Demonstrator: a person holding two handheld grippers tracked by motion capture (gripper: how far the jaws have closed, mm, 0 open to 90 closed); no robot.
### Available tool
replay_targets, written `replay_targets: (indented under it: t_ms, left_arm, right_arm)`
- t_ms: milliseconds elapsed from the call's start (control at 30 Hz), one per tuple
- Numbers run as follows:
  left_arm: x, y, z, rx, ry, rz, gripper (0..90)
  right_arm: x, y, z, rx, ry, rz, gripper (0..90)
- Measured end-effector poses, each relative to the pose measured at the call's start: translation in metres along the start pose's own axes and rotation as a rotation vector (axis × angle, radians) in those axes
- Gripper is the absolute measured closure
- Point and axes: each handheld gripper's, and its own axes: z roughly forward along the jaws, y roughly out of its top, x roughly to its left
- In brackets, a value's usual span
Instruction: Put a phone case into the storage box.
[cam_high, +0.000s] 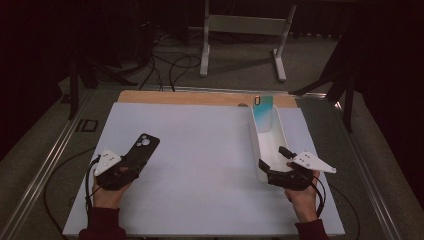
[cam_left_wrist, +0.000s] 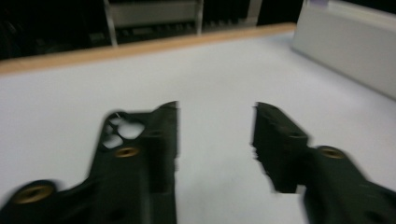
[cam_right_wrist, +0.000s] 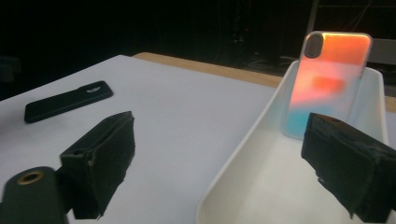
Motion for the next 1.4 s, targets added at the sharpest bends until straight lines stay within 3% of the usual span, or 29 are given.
replay_targets:
  t_ms: [133, 300, 400, 600, 733, 900, 1133, 1400]
  left_arm:
    - [-0.002, 0.0, -0.011, -0.011, 0.024, 0.023, 20.2]
    - [-0.004, -0.003, -0.019, 0.02, 0.016, 0.057, 6.0]
    - [-0.002, -0.004, -0.024, 0.029, 0.028, 0.056, 0.0]
    - [0.004, -0.004, -0.033, 0.014, 0.052, 0.042, 0.0]
    - [0.005, -0.004, -0.031, 0.033, 0.039, 0.054, 0.0]
    - [0.009, -0.003, -0.023, 0.092, 0.049, 0.04, 0.0]
    - [0.02, 0.003, -0.007, 0.193, 0.064, 0.021, 0.0]
    - [0.034, 0.006, 0.017, 0.298, 0.097, 0.027, 0.0]
  right_arm:
    - [0.001, -0.001, -0.002, -0.004, 0.004, -0.01, 8.2]
    - [0.002, -0.002, -0.006, -0.014, 0.0, -0.038, 8.0]
    - [0.003, -0.004, -0.009, -0.035, 0.003, -0.054, 8.0]
    - [0.006, -0.009, -0.01, -0.055, -0.001, -0.075, 8.0]
    - [0.006, -0.011, -0.01, -0.051, 0.004, -0.072, 8.0]
    - [0.004, -0.008, -0.011, -0.049, 0.017, -0.043, 8.2]
    - [0.003, -0.006, -0.011, -0.045, 0.012, -0.043, 8.2]
    - [0.001, -0.005, -0.012, -0.044, 0.014, -0.038, 8.2]
